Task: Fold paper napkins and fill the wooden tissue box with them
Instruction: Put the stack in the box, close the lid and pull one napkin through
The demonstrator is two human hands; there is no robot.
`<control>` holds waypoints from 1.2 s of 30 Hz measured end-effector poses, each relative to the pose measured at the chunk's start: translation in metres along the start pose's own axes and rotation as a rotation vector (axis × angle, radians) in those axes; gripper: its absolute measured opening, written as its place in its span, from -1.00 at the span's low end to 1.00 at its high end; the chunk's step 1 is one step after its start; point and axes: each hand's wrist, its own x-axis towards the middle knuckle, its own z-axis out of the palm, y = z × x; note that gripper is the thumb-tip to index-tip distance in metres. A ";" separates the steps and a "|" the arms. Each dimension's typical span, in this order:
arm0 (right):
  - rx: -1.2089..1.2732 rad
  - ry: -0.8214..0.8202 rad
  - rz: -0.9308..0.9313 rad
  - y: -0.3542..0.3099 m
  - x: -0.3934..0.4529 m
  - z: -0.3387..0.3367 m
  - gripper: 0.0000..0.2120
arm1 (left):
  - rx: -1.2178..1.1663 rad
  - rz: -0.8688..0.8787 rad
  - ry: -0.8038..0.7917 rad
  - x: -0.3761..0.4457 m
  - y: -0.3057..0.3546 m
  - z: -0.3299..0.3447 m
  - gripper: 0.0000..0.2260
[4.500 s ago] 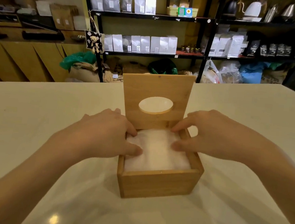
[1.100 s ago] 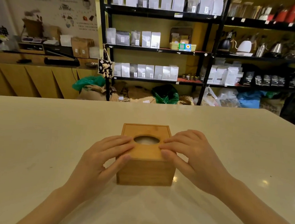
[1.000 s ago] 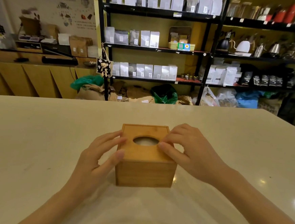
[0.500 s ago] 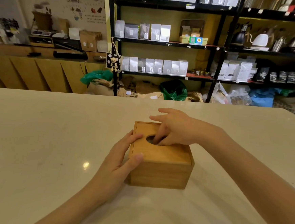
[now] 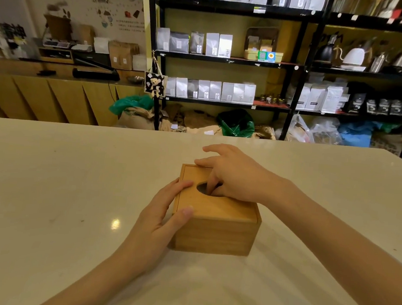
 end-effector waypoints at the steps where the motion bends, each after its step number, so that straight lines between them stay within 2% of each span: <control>1: -0.020 0.003 -0.007 -0.001 0.000 0.000 -0.78 | -0.001 0.001 0.000 0.000 0.001 0.000 -0.57; 6: -0.066 0.015 -0.030 -0.004 0.000 0.000 -0.73 | 0.016 0.006 0.000 -0.001 0.003 0.001 -0.61; 13: -0.159 -0.066 -0.131 0.000 0.002 -0.007 -0.74 | -0.007 0.012 -0.003 -0.002 0.005 -0.002 -0.58; 19: -0.059 -0.109 -0.124 0.003 0.008 -0.006 -0.81 | -0.008 -0.002 -0.014 -0.001 0.005 -0.002 -0.58; 36: 0.057 0.079 -0.179 0.010 -0.002 -0.002 -0.77 | -0.029 -0.027 0.008 0.001 0.005 -0.001 -0.59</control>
